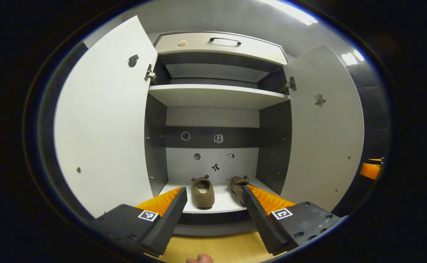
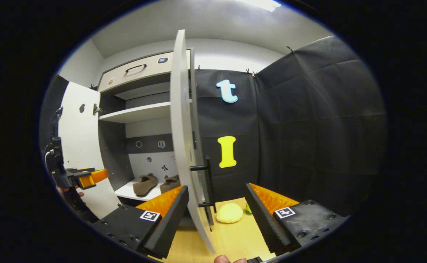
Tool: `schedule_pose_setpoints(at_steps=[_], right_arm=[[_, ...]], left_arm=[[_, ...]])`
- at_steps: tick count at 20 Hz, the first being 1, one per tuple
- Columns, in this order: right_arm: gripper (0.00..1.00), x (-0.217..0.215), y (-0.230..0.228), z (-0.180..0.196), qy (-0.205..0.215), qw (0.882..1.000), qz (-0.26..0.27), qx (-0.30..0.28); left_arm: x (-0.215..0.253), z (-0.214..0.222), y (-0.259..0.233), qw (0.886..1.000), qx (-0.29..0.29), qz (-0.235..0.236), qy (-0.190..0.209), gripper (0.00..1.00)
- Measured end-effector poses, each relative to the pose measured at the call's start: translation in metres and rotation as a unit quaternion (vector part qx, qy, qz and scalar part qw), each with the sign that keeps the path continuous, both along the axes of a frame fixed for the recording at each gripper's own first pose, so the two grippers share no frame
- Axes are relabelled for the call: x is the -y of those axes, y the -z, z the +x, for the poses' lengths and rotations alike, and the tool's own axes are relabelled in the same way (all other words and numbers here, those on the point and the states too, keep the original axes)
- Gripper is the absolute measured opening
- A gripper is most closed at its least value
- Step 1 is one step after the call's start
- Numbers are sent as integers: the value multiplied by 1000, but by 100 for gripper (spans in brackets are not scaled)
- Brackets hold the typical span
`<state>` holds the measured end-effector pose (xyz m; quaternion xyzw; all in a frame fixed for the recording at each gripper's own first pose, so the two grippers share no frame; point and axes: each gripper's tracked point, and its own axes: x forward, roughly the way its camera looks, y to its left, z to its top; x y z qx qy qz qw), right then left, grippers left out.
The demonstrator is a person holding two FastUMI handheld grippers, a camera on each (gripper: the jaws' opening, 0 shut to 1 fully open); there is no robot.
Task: Grab one shoe with the right hand and put it into the shoe cabinet, grab the other shoe with the left hand and put it into the shoe cabinet; then close the right door with the right hand and the left door with the left hand.
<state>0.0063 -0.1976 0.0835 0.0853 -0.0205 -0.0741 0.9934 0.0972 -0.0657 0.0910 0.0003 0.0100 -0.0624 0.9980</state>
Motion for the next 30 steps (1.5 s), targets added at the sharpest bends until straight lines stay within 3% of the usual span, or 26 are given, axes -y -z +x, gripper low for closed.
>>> schedule_pose_setpoints(at_steps=[7,14,18,30], right_arm=[[98,43,13,42,41,999,-19,2],[97,29,26,49,11,1000,-9,-16],[97,23,24,48,18,999,-24,-18],[97,-77,25,56,-75,997,-22,-26]], left_arm=[[14,-34,21,1000,-13,17,8,96],[16,-46,32,999,-26,21,18,97],[12,-52,39,999,-33,27,23,97],[-20,-66,47,999,-45,13,14,97]])
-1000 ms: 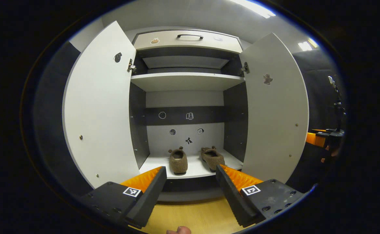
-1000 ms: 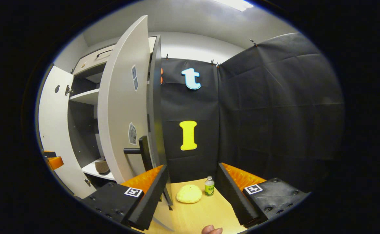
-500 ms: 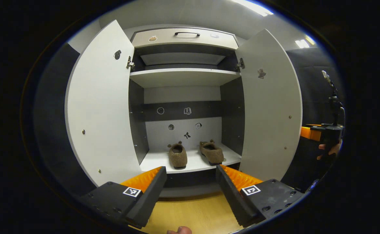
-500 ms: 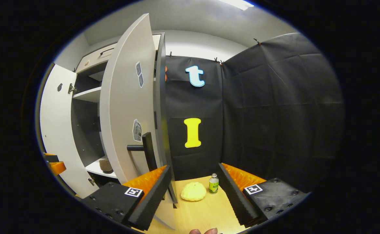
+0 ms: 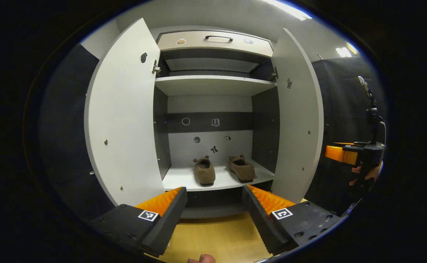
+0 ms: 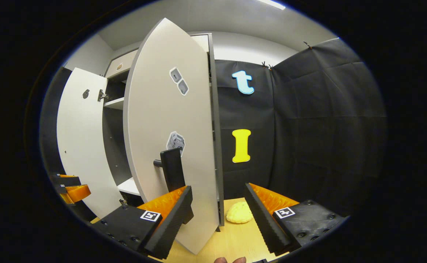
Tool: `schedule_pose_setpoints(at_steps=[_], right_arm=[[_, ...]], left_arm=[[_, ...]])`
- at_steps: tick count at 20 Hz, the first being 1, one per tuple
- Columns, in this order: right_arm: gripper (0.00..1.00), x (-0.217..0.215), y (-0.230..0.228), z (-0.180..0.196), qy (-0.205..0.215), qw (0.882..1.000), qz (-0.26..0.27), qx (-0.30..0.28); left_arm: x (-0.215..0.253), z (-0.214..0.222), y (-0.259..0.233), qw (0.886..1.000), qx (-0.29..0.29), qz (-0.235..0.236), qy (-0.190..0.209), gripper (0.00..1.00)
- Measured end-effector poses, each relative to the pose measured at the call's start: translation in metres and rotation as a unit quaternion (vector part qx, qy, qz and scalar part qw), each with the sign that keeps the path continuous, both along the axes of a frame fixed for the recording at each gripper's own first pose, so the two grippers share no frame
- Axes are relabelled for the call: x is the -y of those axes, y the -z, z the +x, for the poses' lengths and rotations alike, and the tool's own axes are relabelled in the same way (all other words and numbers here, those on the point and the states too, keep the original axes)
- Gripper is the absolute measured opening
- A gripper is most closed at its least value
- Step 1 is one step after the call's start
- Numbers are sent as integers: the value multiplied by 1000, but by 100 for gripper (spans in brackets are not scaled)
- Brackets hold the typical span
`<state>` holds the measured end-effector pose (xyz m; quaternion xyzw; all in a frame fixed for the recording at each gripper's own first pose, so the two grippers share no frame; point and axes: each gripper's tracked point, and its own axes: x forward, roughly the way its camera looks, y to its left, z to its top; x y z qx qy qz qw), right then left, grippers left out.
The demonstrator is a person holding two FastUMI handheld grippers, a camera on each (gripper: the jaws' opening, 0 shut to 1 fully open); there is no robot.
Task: Grab one shoe with the right hand and put it into the shoe cabinet, grab the other shoe with the left hand and put it into the shoe cabinet; then close the right door with the right hand and the left door with the left hand.
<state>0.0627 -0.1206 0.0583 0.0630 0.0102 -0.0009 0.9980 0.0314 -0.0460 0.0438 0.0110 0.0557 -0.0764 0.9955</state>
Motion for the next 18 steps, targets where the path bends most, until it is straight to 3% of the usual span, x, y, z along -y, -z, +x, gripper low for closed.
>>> schedule_pose_setpoints(at_steps=[8,18], right_arm=[[98,-67,2,20,-52,999,-5,-4],[98,-119,0,11,-93,996,7,10]], left_arm=[[-39,-15,2,999,0,-4,-34,97],[-100,-42,-15,997,17,-19,-69,96]])
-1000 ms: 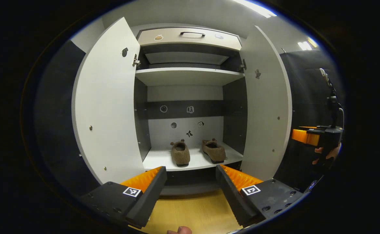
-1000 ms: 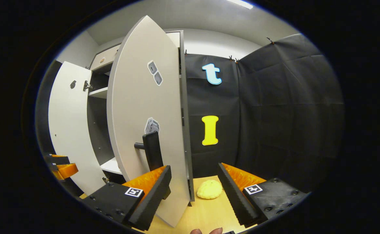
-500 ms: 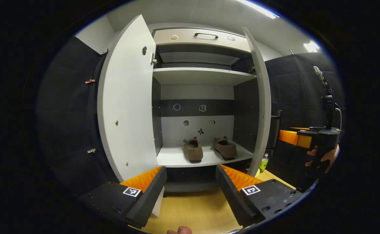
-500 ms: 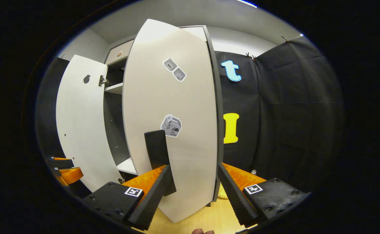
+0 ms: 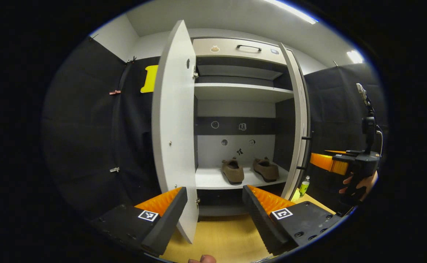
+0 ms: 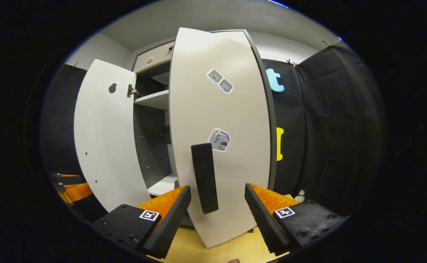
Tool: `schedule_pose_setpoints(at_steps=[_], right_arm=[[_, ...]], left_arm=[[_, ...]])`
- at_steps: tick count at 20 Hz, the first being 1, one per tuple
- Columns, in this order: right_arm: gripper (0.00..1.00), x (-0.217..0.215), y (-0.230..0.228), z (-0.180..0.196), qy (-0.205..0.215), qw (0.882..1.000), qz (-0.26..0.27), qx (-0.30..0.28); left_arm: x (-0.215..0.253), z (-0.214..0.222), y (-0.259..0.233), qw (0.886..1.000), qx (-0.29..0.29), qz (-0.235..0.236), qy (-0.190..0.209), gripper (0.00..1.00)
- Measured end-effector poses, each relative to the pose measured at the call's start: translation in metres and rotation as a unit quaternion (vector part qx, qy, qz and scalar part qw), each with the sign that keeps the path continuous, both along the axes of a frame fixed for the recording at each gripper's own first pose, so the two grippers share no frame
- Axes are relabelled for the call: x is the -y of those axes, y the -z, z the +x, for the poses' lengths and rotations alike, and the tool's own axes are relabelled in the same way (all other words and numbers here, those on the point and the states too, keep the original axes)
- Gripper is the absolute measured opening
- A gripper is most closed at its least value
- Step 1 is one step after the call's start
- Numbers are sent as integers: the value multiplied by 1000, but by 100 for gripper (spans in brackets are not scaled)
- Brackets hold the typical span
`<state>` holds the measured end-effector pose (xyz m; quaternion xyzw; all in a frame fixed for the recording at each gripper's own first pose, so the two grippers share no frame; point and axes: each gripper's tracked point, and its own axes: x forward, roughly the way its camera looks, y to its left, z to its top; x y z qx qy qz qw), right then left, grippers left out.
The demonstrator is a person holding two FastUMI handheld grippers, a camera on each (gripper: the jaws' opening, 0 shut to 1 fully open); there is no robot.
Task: Grab one shoe with the right hand and put it into the shoe cabinet, grab the other shoe with the left hand and put it into the shoe cabinet; then close the right door with the right hand and the left door with the left hand.
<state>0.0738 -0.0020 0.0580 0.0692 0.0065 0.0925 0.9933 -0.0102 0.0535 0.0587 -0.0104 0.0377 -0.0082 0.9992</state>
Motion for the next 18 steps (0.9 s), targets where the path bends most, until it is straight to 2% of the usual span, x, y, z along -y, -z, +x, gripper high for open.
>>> schedule_pose_setpoints(at_steps=[5,11,13,18], right_arm=[[98,-7,1,1,-4,1000,8,-5],[98,-6,5,5,10,1000,13,-14],[98,-9,6,7,8,1000,15,-19],[98,-11,3,9,5,1000,27,-16]], left_arm=[[-66,-7,-14,999,19,14,-48,97],[-161,13,-21,991,41,-1,-124,97],[-184,27,-12,990,34,4,-135,95],[-183,71,14,992,5,-18,-122,95]])
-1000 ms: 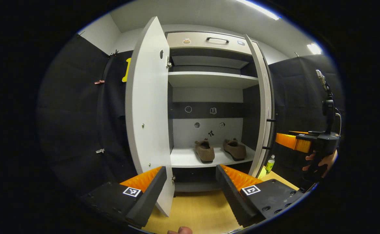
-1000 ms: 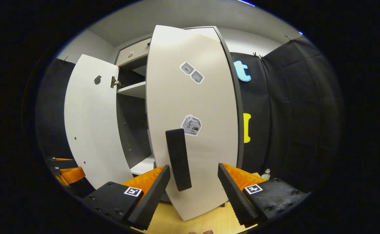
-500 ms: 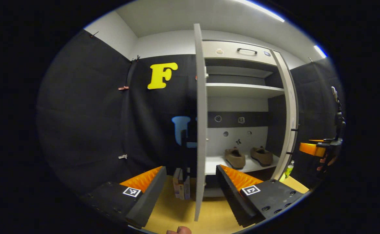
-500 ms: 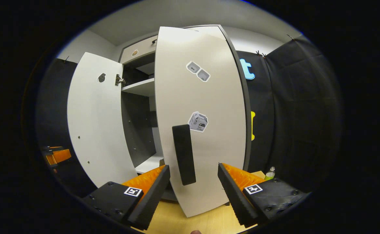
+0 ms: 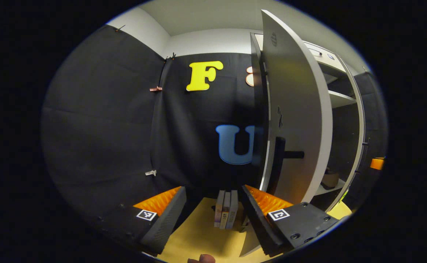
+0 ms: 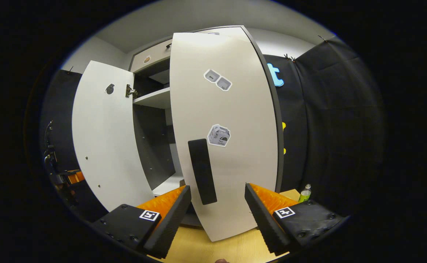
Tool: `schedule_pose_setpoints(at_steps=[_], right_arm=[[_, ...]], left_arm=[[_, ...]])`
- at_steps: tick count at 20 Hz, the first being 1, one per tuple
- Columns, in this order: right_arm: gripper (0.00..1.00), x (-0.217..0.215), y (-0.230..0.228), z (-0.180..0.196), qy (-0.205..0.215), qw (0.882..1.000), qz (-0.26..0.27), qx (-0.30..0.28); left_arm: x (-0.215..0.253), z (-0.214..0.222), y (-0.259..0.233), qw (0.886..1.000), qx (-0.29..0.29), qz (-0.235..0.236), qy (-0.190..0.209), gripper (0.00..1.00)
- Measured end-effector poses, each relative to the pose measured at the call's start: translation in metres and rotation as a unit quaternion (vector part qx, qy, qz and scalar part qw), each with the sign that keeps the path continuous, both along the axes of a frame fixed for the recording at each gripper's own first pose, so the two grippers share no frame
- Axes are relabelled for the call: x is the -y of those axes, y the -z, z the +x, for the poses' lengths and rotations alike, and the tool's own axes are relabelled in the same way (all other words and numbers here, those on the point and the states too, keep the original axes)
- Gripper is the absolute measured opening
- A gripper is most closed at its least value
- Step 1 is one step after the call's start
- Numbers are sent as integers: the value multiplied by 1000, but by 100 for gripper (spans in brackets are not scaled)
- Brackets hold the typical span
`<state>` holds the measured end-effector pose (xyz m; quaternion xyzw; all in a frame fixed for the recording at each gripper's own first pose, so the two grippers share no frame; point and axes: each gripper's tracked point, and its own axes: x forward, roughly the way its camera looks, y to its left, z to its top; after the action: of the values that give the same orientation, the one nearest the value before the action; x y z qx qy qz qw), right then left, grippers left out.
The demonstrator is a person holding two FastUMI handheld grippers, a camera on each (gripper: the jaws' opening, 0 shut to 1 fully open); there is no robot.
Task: Grab one shoe with the right hand and put it into the shoe cabinet, grab the other shoe with the left hand and put it into the shoe cabinet; then close the right door with the right hand and the left door with the left hand.
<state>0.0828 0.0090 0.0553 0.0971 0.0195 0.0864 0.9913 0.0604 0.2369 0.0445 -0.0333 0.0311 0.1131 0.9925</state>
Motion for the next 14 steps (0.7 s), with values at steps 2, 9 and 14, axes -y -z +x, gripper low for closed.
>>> schedule_pose_setpoints(at_steps=[2,9,14], right_arm=[[98,3,-1,2,3,1000,-6,2],[98,-2,2,7,-4,1000,-12,4],[98,-2,2,8,-11,1000,-22,6]], left_arm=[[1,0,-2,1000,4,17,-5,94],[28,0,0,1000,-6,14,21,94],[75,5,-2,998,-6,14,63,89]])
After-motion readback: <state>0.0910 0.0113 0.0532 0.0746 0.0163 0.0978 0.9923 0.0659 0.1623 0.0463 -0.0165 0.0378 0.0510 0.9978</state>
